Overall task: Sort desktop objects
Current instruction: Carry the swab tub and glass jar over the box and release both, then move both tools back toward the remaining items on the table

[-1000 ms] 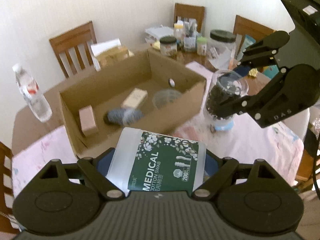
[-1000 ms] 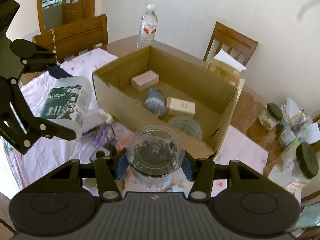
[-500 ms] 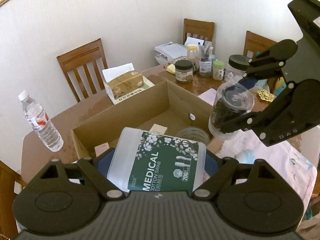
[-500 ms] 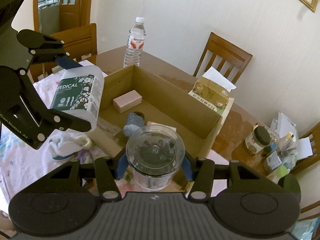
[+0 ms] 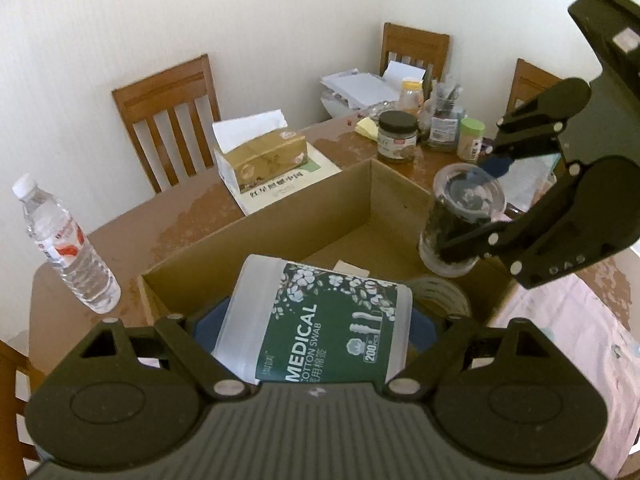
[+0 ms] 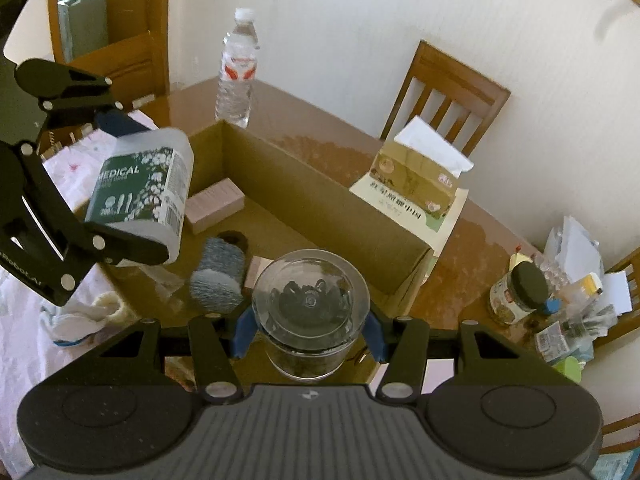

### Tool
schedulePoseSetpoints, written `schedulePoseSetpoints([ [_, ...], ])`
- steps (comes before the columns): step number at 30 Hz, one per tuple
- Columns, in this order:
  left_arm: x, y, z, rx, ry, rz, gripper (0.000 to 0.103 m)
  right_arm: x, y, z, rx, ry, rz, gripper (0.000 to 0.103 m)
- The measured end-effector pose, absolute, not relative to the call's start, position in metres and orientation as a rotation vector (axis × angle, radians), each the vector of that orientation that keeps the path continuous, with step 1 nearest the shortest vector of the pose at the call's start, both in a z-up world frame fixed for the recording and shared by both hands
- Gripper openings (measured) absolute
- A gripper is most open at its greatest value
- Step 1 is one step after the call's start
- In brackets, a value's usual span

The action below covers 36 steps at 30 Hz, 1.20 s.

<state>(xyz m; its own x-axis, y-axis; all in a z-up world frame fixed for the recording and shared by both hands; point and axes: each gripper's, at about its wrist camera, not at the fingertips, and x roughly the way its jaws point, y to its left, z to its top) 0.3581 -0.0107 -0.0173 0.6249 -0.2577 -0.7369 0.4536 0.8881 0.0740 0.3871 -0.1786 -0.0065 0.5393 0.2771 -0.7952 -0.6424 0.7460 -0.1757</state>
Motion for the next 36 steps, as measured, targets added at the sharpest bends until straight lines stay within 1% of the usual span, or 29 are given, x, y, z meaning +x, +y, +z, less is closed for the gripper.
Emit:
schedulePoseSetpoints([
  [5,0.379,-0.014,-0.027,0.276,0.834,-0.416,0.089,0.415,-0.174,-0.021,-0.488,0.918,0.583,0.059],
  [7,0.385,-0.015,-0.029,0.273,0.844,-0.414,0.089,0.423,-0.173,-0.024,-0.481,0.910,0.570,0.064],
  [8,0.388,-0.015,-0.030,0.269,0.849,-0.413,0.089,0.426,-0.173,-0.024,-0.480,0.899,0.553,0.070],
  [9,0.390,-0.015,-0.032,0.267,0.855,-0.411,0.089,0.429,-0.173,-0.024,-0.473,0.893,0.547,0.071],
  [13,0.398,-0.015,-0.035,0.275,0.872,-0.404,0.089,0.435,-0.181,-0.023,-0.423,0.899,0.545,0.071],
  [20,0.415,-0.018,-0.040,0.279,0.878,-0.401,0.089,0.430,-0.190,-0.020,-0.421,0.902,0.547,0.071],
  [29,0.416,-0.017,-0.036,0.289,0.867,-0.380,0.090,0.422,-0.199,-0.012,-0.395,0.890,0.523,0.082],
  [31,0.413,-0.014,-0.033,0.284,0.871,-0.378,0.090,0.419,-0.199,-0.010,-0.391,0.890,0.521,0.082],
  [33,0.408,-0.011,-0.031,0.280,0.879,-0.374,0.090,0.417,-0.199,-0.009,-0.387,0.892,0.526,0.085],
  [36,0.399,-0.006,-0.027,0.274,0.889,-0.362,0.090,0.412,-0.198,-0.008,-0.387,0.898,0.549,0.086],
])
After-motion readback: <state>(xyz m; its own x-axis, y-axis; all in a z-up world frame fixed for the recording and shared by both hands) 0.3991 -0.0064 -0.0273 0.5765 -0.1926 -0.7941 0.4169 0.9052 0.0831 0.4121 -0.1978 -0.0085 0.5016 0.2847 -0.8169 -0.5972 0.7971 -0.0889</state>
